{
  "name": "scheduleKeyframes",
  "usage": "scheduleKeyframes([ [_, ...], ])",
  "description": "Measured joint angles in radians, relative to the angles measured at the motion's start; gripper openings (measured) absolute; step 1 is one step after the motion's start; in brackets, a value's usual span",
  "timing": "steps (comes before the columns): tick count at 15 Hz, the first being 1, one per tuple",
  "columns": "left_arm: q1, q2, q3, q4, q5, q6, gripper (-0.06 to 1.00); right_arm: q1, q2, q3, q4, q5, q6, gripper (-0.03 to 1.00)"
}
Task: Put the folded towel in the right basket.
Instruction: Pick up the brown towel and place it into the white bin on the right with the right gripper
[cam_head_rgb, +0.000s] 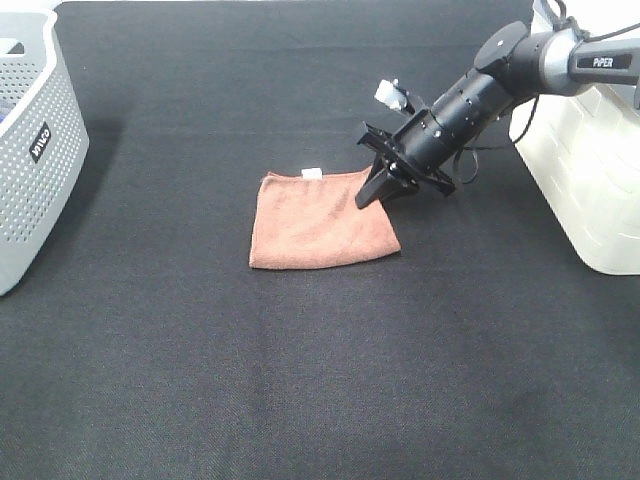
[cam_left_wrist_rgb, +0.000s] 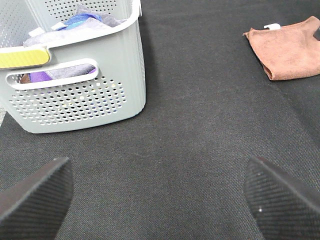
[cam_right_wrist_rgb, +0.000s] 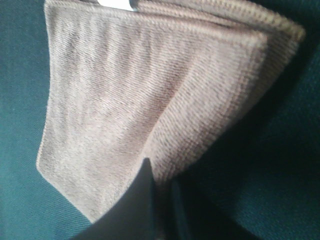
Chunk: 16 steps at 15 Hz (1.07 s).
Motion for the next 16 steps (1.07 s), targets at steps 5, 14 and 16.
scheduleKeyframes([
  [5,0.000,0.000,0.000,0.000,0.000,0.000,0.88,0.000,-0.009,-0.119,-0.007,0.101,0.003,0.01],
  [14,0.000,0.000,0.000,0.000,0.000,0.000,0.88,-0.040,-0.272,-0.297,-0.267,0.116,0.153,0.01],
  [16,0.000,0.000,0.000,0.000,0.000,0.000,0.88,-0.093,-0.328,-0.295,-0.295,0.117,0.164,0.01],
])
